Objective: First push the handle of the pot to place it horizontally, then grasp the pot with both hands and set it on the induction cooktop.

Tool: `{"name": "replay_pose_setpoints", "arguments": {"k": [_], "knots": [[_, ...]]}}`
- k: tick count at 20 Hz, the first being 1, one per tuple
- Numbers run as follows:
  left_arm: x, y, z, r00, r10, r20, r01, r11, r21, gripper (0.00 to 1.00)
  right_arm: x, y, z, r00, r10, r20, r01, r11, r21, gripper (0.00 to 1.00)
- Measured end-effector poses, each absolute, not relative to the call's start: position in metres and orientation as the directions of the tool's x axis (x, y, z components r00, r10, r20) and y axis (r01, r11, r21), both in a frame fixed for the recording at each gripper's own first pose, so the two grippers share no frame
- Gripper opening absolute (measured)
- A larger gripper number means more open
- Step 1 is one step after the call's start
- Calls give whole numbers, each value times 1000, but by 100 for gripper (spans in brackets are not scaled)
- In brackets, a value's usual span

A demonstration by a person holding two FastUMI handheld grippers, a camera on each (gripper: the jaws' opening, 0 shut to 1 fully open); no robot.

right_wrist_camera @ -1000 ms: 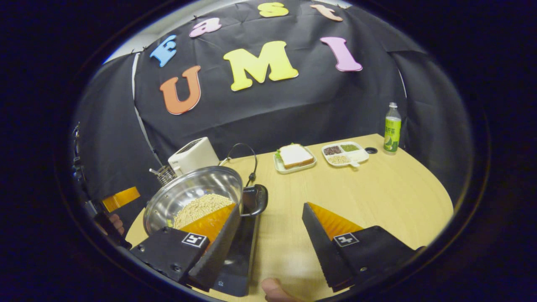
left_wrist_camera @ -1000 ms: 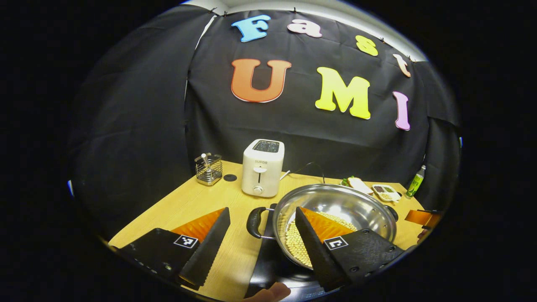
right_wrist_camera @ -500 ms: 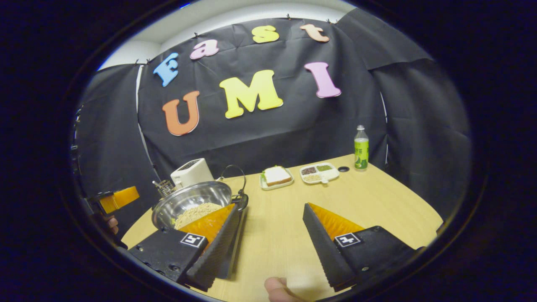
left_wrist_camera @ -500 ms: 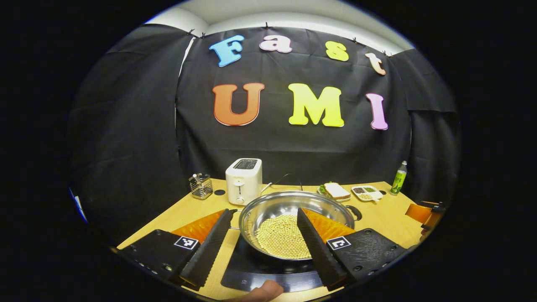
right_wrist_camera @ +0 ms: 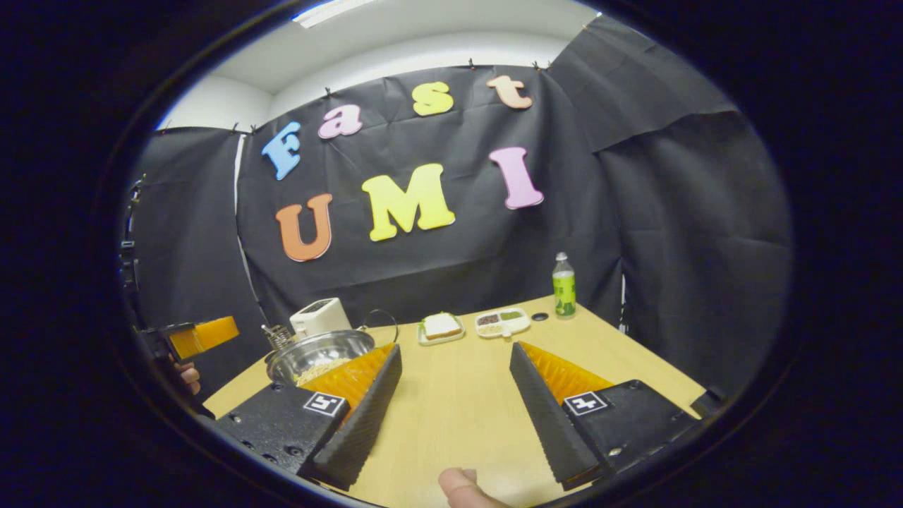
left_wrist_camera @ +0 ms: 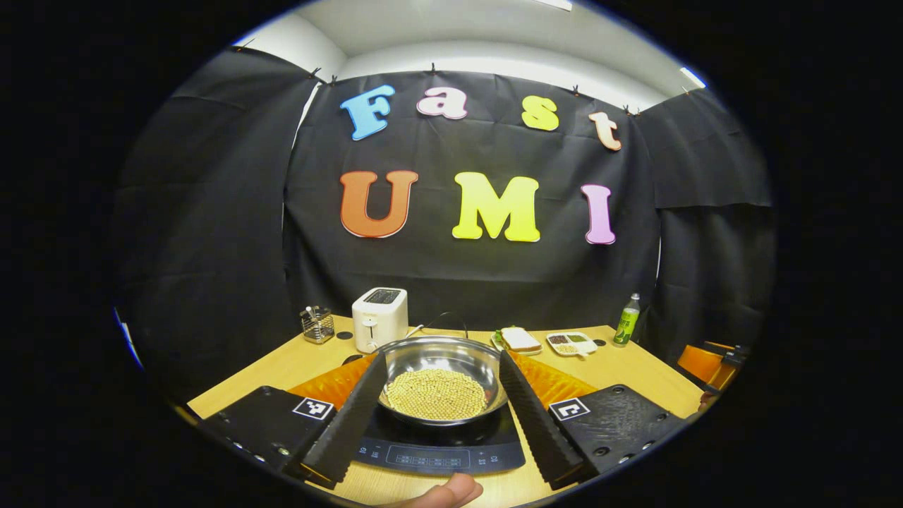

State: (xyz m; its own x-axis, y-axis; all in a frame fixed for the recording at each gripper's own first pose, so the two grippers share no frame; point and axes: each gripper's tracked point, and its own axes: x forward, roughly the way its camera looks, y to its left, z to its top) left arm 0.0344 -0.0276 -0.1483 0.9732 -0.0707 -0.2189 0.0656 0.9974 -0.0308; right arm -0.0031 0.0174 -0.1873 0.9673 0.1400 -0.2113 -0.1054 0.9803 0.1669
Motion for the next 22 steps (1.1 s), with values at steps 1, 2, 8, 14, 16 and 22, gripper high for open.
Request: {"name": "replay_pose_setpoints", "arguments": {"k": [1,2,8,14,16,22], "knots": [[28,-33,-141,974,-77,-211,74,997,-22,95,-11,8,-176,973,129,-191,-99,982,158,94],[20,-37,-129,977,-84,-194,83,996,-14,95,-17,0,-163,978,122,-167,-96,983,155,94],[-19,-45,-82,985,-83,-150,85,996,7,95,-61,-36,-107,994,95,-60,-86,987,135,95],[-48,-32,-41,997,-35,-71,37,999,27,96,-95,-72,-64,999,31,17,-33,989,148,99],[-56,-31,-35,997,-52,-48,51,999,-13,95,-105,-70,-61,999,35,18,-38,989,144,96],[-71,-20,-35,998,-56,-18,56,998,-28,95,-113,-51,-56,995,95,42,-101,982,162,96]]}}
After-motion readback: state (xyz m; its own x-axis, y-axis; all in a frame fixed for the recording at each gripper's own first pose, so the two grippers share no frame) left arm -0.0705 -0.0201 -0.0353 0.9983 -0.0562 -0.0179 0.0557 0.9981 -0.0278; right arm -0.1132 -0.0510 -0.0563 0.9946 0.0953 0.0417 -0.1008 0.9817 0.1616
